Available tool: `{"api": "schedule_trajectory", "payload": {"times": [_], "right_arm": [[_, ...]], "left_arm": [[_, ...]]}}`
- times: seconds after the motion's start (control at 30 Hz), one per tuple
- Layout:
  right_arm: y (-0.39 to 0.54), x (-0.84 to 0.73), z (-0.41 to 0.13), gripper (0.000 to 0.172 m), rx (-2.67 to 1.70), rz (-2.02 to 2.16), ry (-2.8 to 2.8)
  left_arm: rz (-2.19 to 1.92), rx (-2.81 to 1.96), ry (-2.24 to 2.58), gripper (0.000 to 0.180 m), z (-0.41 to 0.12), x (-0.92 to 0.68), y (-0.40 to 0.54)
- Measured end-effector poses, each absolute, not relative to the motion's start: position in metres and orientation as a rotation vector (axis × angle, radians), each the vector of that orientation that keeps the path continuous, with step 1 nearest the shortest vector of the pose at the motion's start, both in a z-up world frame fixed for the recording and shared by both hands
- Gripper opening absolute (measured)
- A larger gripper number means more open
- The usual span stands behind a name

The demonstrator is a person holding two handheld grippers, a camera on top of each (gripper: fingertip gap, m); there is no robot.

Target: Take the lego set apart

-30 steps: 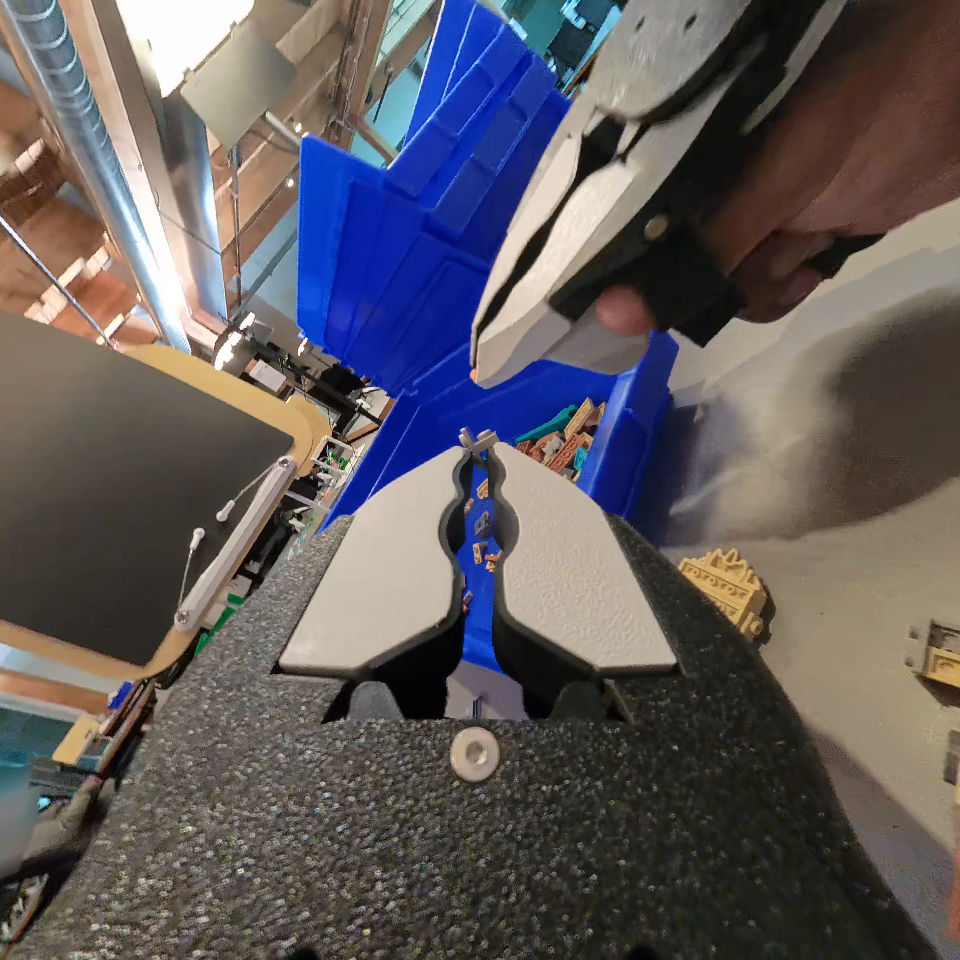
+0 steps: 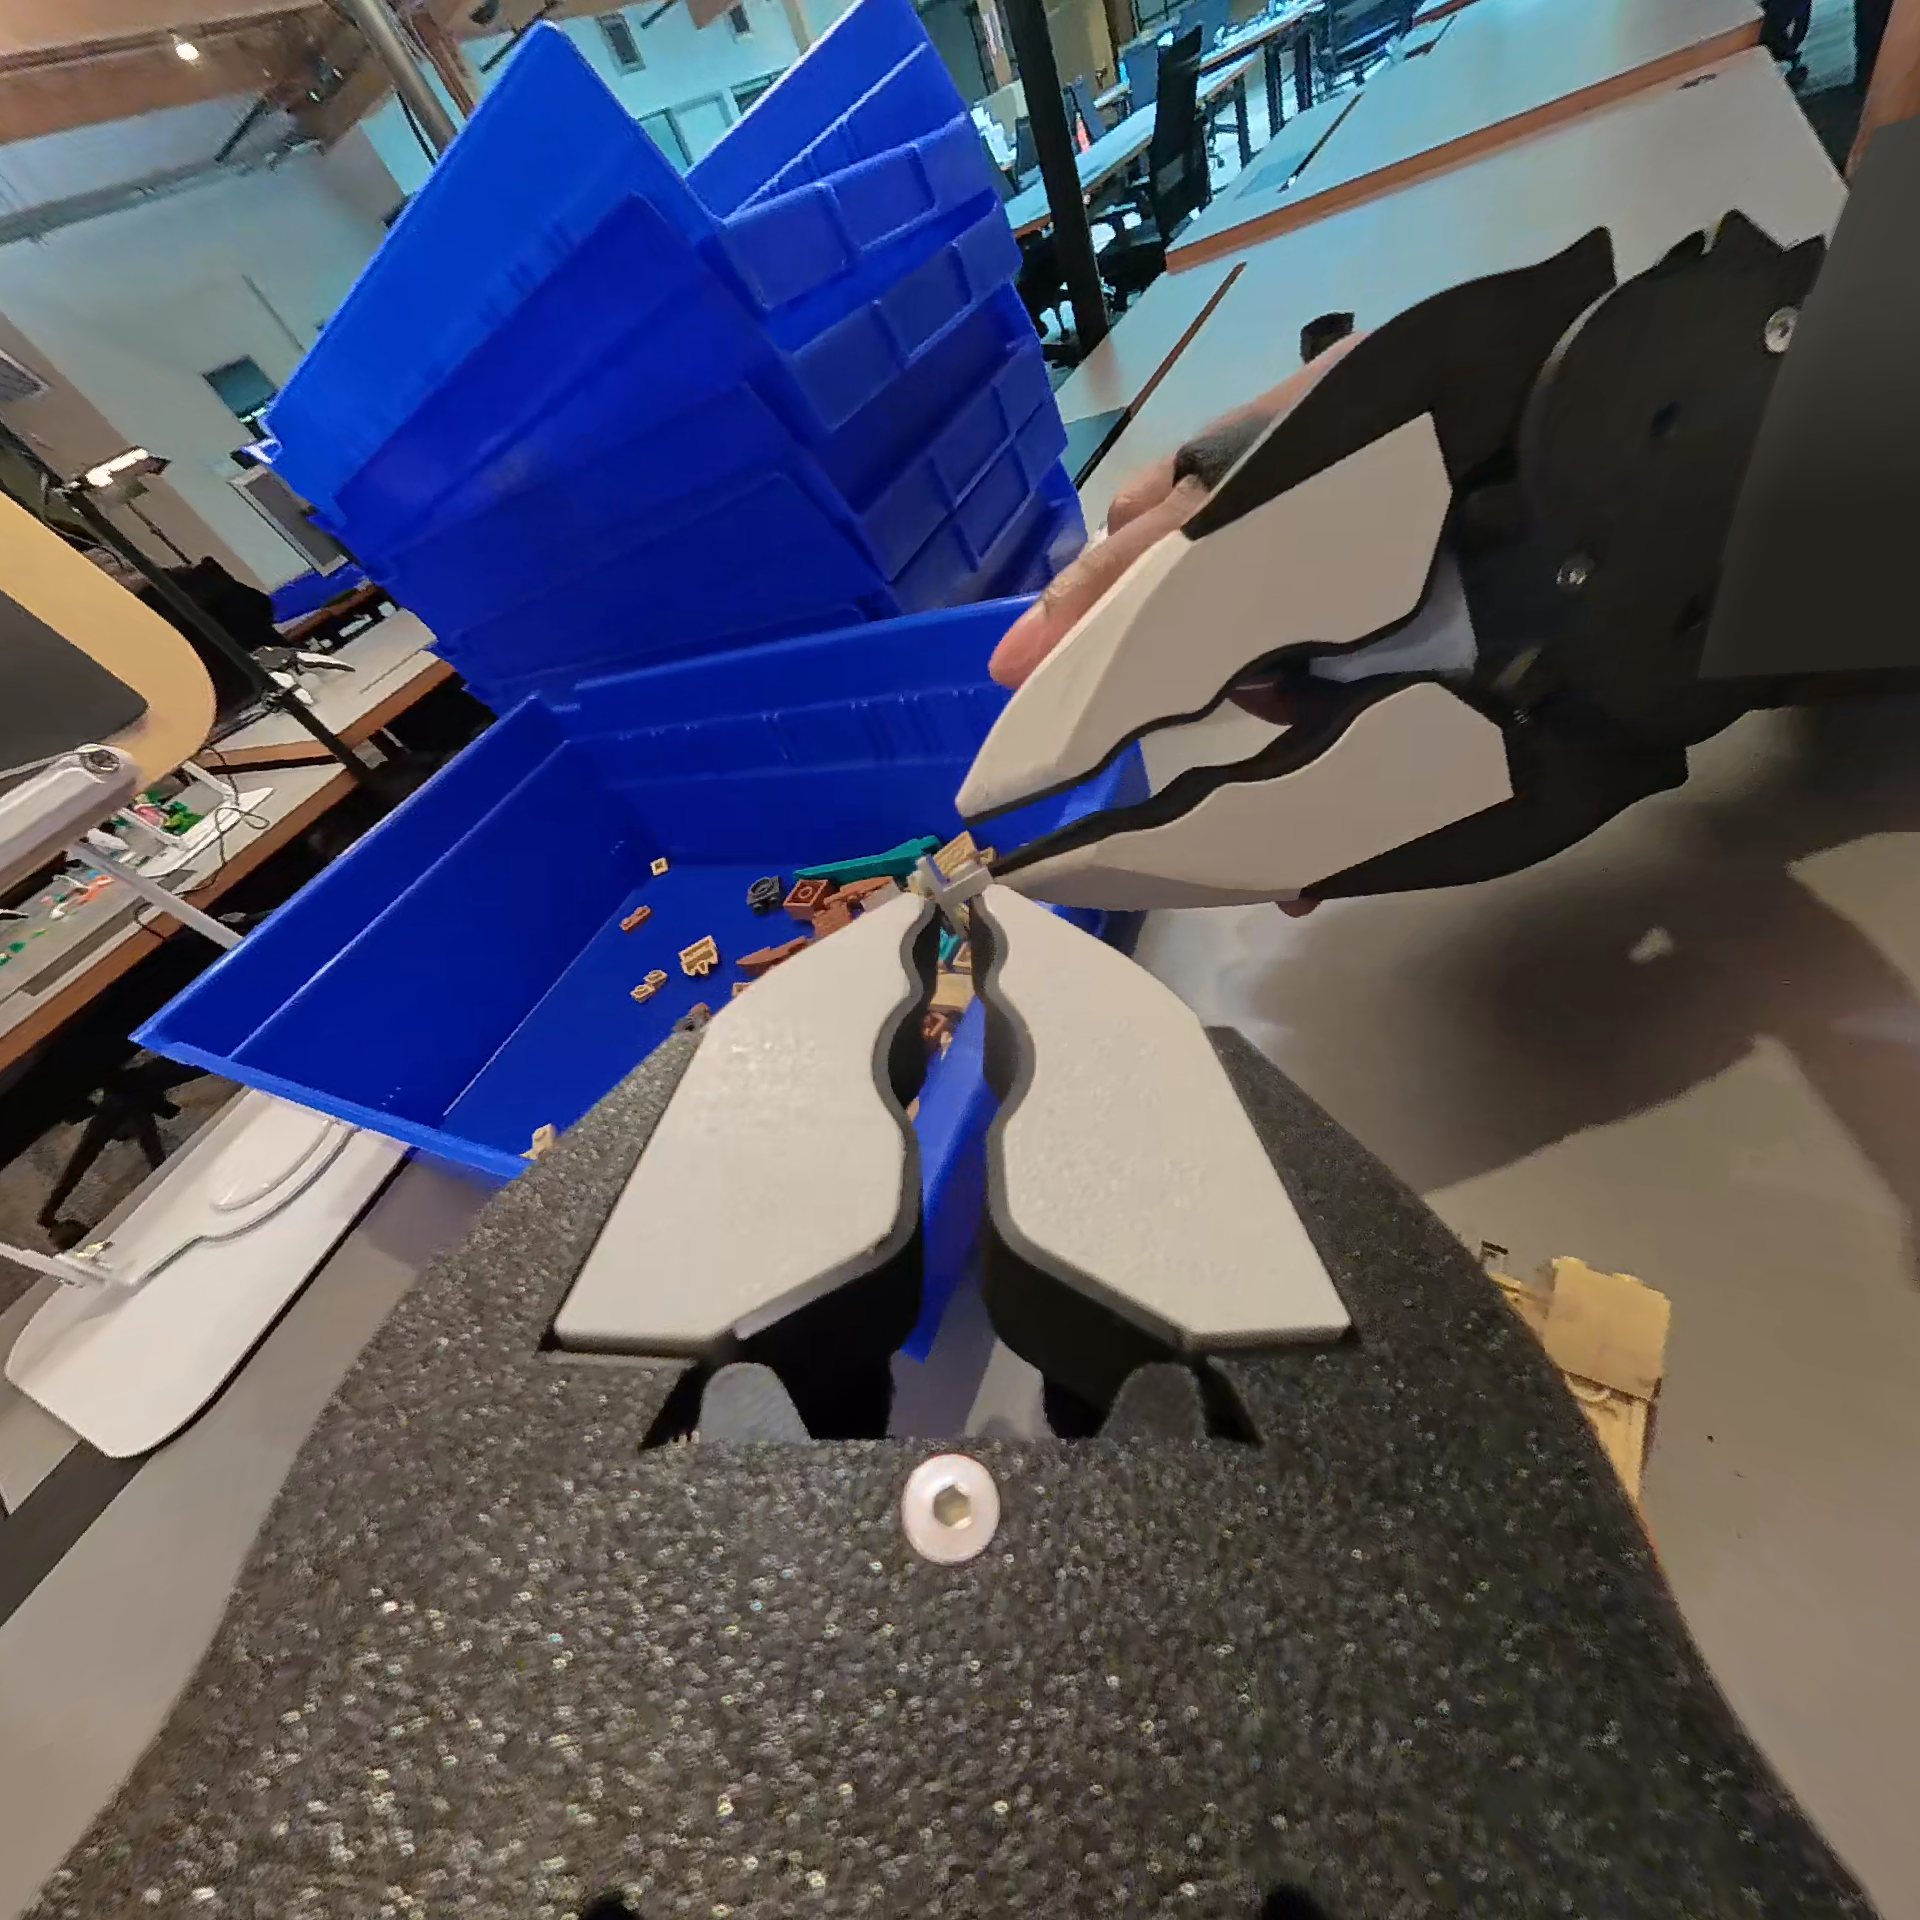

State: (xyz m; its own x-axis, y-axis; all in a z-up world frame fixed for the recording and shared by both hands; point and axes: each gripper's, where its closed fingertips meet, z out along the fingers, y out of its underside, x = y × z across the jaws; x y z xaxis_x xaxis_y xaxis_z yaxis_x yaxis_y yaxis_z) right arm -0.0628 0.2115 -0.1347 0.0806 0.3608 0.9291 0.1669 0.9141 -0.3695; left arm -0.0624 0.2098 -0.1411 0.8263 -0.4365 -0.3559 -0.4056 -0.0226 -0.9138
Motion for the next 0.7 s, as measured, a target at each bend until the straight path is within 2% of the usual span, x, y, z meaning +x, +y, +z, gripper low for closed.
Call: {"api": "schedule_trajectory", "payload": {"times": [0.7], "right_arm": [[0.195, -0.059, -0.138, 0.007, -0.315, 0.170, -1.544]], "left_arm": [[-0.283, -1.630, 0.728, 0.005, -0.138, -0.051, 0.193]]}}
